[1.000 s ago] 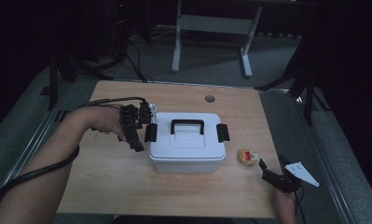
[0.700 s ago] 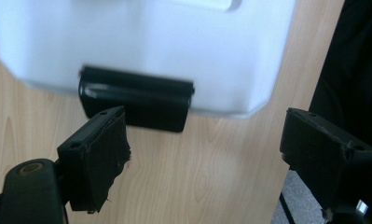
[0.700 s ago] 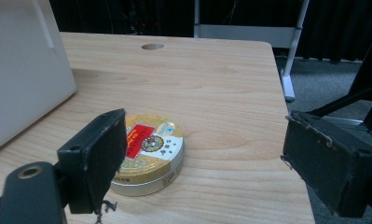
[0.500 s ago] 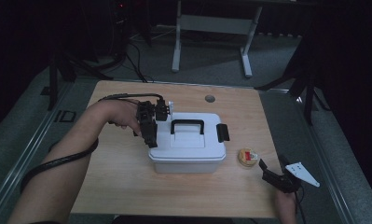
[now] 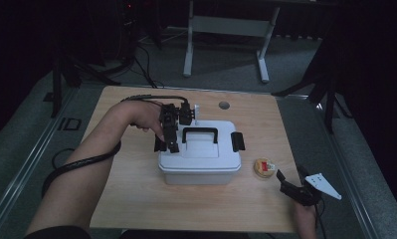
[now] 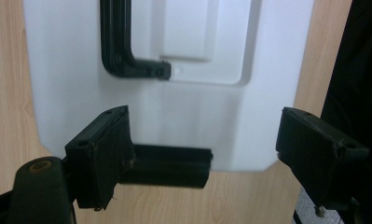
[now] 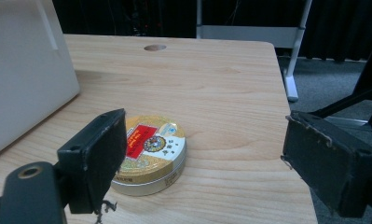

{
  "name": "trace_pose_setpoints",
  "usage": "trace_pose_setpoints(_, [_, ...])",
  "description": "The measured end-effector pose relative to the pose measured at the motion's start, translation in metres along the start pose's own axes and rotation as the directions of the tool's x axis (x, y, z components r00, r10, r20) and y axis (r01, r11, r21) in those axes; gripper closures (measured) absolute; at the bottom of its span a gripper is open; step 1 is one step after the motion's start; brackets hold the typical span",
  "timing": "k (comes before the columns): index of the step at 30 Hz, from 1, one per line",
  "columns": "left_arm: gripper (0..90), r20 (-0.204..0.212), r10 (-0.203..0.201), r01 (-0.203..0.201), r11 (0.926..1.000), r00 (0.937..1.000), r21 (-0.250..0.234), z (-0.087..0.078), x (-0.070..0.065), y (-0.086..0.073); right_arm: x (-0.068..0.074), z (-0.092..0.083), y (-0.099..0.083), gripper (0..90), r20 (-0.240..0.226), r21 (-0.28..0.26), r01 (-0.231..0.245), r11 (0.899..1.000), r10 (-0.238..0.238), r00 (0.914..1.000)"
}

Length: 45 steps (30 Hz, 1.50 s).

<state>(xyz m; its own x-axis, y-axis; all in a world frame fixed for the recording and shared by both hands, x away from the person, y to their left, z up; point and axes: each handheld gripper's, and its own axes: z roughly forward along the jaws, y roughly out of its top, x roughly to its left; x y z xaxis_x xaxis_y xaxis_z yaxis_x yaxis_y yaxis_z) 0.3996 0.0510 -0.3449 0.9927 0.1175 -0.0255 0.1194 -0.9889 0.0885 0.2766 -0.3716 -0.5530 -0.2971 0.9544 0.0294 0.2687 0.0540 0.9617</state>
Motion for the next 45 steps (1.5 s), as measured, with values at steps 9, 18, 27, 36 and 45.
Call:
trace_pose_setpoints(9, [22.0, -0.009, 0.030, -0.030, 0.9992, 0.9995, 0.028, 0.007, 0.008, 0.012, 0.000, 0.000, 0.000, 13.3, -0.002, -0.003, -0.002, 1.000, 0.002, 1.0000])
trace_pose_setpoints(18, [33.1, -0.058, 0.061, -0.058, 0.9974, 0.9965, 0.041, 0.014, 0.015, 0.021, 0.000, 0.000, 0.000, 13.3, -0.007, 0.000, -0.003, 1.000, 0.003, 1.0000])
trace_pose_setpoints(27, [59.1, -0.068, 0.071, -0.066, 0.9950, 0.9952, 0.076, 0.022, 0.020, 0.030, -0.001, 0.000, 0.000, 13.3, -0.012, -0.001, -0.008, 1.000, 0.008, 0.9999])
trace_pose_setpoints(36, [74.2, -0.028, 0.074, -0.071, 0.9930, 0.9968, 0.094, 0.028, 0.019, 0.032, 0.000, 0.000, 0.000, 13.4, -0.015, 0.001, -0.005, 1.000, 0.005, 0.9999])
trace_pose_setpoints(45, [83.1, -0.014, 0.074, -0.072, 0.9945, 0.9972, 0.076, 0.027, 0.021, 0.031, 0.000, 0.000, 0.000, 13.5, -0.018, 0.002, -0.005, 1.000, 0.005, 0.9998])
